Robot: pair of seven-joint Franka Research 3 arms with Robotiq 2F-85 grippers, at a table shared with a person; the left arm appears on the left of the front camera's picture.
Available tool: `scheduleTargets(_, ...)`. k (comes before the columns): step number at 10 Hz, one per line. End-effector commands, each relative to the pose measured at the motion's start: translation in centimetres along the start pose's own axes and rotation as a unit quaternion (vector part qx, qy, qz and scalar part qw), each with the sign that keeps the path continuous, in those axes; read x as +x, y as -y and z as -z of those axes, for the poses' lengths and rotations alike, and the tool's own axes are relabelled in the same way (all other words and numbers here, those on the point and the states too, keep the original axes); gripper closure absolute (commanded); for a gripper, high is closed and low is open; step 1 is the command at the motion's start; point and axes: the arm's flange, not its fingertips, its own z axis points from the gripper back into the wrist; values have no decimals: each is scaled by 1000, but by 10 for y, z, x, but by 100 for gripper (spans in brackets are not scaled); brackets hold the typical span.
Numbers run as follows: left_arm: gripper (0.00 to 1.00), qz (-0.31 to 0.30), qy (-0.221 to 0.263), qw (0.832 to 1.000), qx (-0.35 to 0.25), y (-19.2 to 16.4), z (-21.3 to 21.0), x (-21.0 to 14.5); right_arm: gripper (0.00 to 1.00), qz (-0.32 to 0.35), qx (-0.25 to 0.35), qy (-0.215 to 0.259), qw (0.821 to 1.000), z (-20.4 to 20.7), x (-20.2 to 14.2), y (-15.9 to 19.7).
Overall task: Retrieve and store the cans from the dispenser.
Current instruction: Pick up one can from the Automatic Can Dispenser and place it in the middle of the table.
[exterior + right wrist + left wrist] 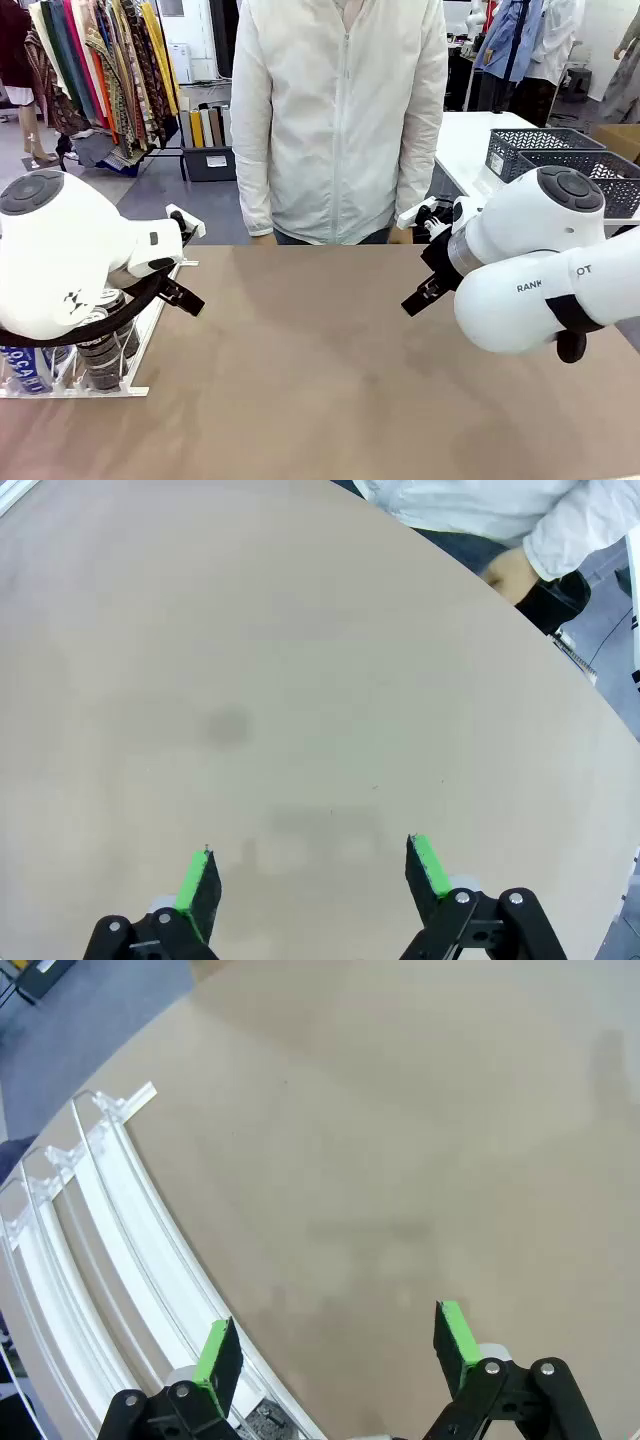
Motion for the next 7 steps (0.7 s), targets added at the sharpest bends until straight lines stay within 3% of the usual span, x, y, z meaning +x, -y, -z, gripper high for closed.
scheduleTargets(1, 0, 0, 0, 1000, 0, 0, 0, 0, 0, 0, 0, 0, 1000, 0, 0, 0)
scheduleTargets(7, 0, 0, 0, 1000, 0, 0, 0, 0, 0, 0, 0, 0, 1000, 0, 0, 0)
